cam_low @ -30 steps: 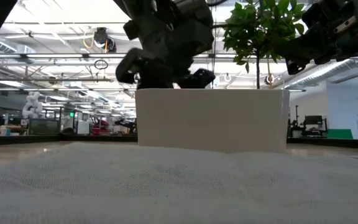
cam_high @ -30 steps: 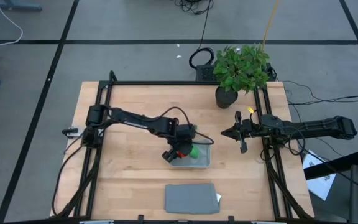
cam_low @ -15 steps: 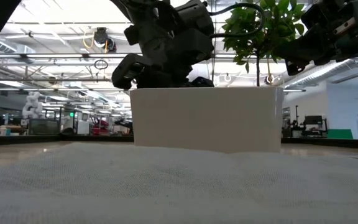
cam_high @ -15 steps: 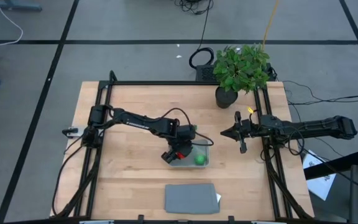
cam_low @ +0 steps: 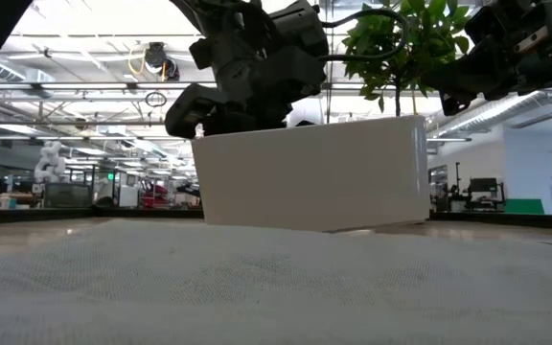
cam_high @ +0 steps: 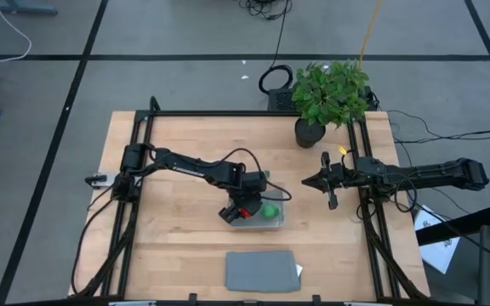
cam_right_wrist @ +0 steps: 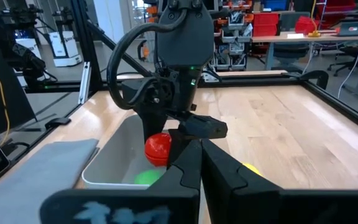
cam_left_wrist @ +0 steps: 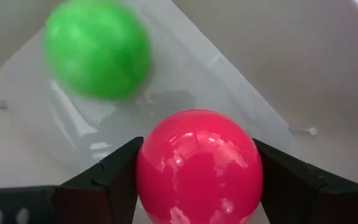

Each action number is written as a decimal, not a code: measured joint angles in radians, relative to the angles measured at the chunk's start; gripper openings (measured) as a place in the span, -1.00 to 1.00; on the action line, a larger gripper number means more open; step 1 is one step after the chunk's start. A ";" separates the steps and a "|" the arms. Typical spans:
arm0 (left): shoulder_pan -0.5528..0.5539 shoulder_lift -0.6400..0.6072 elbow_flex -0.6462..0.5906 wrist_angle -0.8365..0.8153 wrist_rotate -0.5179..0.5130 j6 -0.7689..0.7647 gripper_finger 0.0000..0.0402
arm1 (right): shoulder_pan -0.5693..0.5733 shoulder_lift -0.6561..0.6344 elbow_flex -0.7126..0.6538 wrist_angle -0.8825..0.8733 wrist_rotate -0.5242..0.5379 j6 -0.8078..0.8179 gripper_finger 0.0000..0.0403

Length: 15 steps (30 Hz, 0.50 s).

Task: Pick and placing Produce into tupperware
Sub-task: Put the tomato into the gray bin

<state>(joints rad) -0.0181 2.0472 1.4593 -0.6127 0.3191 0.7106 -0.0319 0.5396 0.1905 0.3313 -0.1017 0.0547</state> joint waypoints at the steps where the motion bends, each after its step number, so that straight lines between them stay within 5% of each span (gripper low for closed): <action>1: 0.000 0.000 0.000 0.001 0.000 0.003 0.28 | 0.000 0.000 0.000 0.000 0.000 -0.004 -1.00; 15: 0.000 0.000 0.000 0.013 -0.003 0.013 0.33 | 0.000 0.000 0.000 0.000 0.000 -0.015 -1.00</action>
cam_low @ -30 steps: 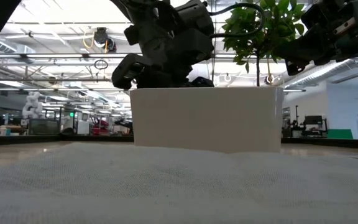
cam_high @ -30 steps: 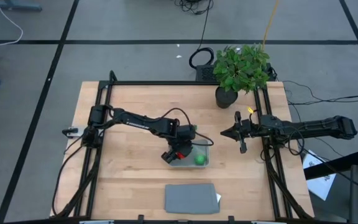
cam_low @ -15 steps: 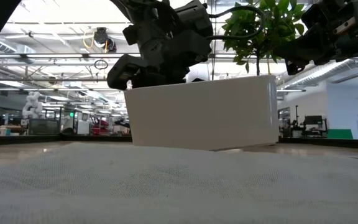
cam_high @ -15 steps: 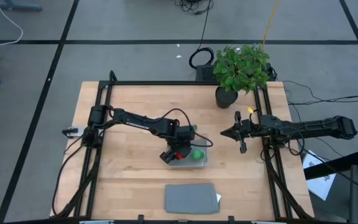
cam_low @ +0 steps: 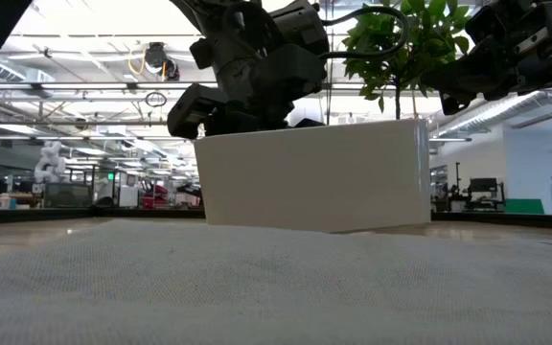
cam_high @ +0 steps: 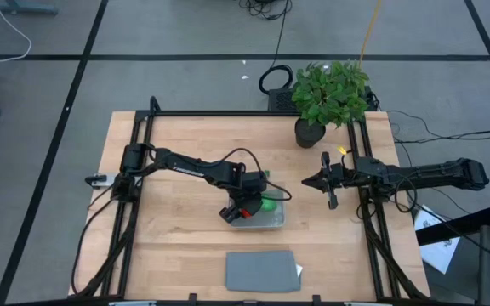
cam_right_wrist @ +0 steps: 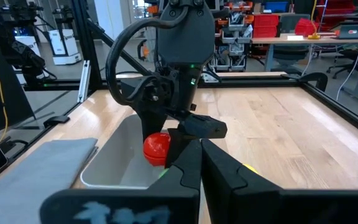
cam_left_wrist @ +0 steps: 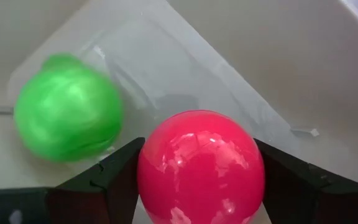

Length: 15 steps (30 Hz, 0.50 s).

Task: Pick and placing Produce into tupperware
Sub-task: Put the tomato into the gray bin

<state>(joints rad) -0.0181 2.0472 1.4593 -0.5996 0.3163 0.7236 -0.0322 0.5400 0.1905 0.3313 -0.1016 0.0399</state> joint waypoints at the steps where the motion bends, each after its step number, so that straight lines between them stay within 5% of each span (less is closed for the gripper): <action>1: 0.000 0.000 0.000 -0.003 -0.004 -0.001 0.35 | 0.000 0.000 0.000 0.000 0.000 0.000 -1.00; 15: -0.004 0.002 0.003 -0.005 -0.044 -0.010 0.46 | 0.000 0.000 0.000 0.000 0.000 0.000 -1.00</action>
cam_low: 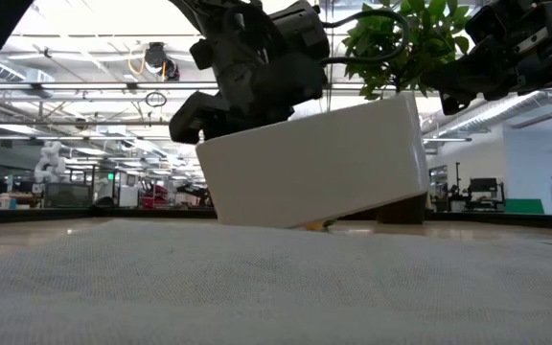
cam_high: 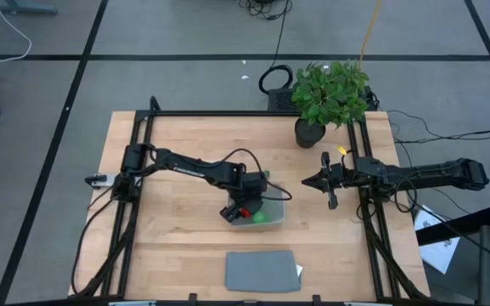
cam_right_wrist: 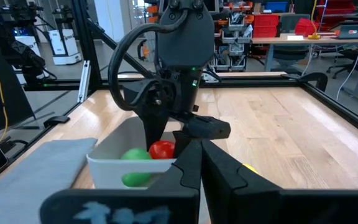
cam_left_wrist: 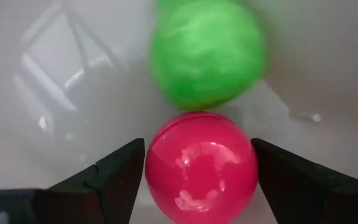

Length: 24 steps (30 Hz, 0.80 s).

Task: Pick and placing Produce into tupperware
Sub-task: Put the tomato into the gray bin, then put the pineapple into the gray bin

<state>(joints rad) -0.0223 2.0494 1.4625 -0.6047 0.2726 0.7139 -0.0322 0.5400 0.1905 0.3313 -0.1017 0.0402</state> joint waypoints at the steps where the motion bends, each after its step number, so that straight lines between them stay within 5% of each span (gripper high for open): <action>1: -0.003 0.001 0.006 -0.008 -0.017 0.001 0.46 | 0.000 0.000 0.000 0.000 0.000 0.000 -1.00; 12: -0.055 0.001 0.169 -0.157 -0.135 0.022 0.46 | 0.000 0.000 0.000 0.000 0.000 0.000 -1.00; 18: -0.071 0.000 0.230 -0.258 -0.317 -0.050 0.45 | 0.000 0.000 0.000 0.000 0.000 0.010 -1.00; 24: -0.052 -0.015 0.233 -0.346 -0.389 -0.123 0.18 | 0.000 0.000 0.000 0.000 0.000 0.011 -1.00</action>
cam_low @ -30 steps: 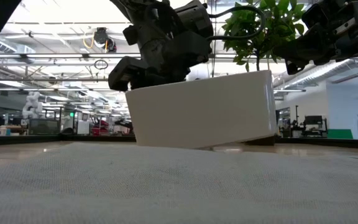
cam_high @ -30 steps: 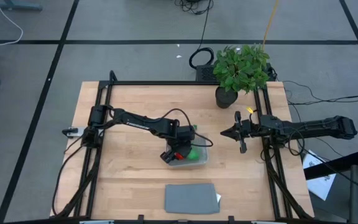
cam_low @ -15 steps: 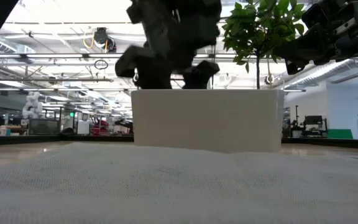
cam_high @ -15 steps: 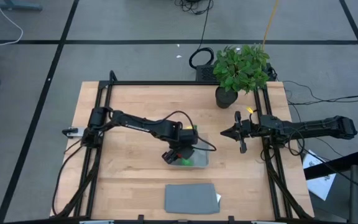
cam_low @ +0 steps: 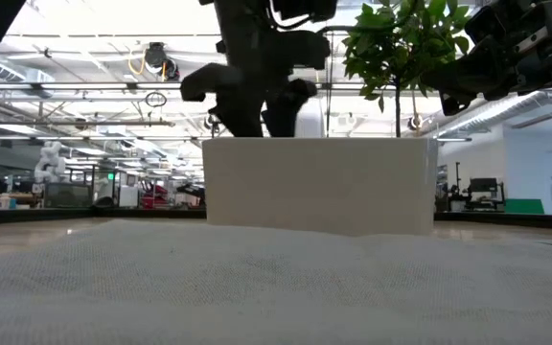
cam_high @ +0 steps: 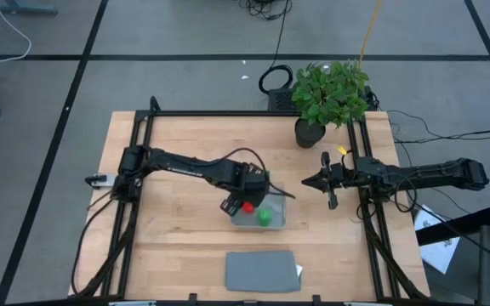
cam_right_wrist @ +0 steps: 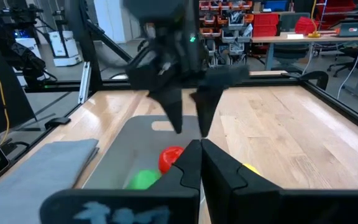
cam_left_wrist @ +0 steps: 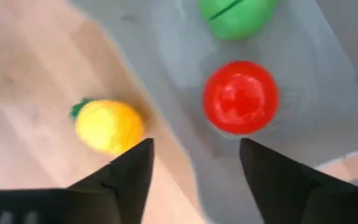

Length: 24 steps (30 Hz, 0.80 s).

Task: Pick and placing Produce into tupperware
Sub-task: Put the pineapple into the gray bin

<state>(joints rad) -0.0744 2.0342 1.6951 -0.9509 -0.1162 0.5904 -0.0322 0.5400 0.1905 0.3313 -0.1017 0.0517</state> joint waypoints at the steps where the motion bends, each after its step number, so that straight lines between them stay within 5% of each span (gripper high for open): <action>1: 0.006 -0.005 0.000 0.005 0.000 -0.010 0.11 | 0.000 0.000 0.000 0.000 0.000 0.000 -1.00; 12: 0.061 -0.118 -0.001 0.032 0.091 -0.079 -0.91 | 0.000 0.000 0.000 0.001 0.000 -0.002 -1.00; 24: 0.093 -0.303 -0.001 0.063 0.246 -0.163 -0.98 | 0.001 0.000 0.000 0.000 0.000 -0.003 -1.00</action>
<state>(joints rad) 0.0191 1.7310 1.6943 -0.8882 0.1300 0.4278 -0.0315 0.5396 0.1905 0.3312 -0.1020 0.0485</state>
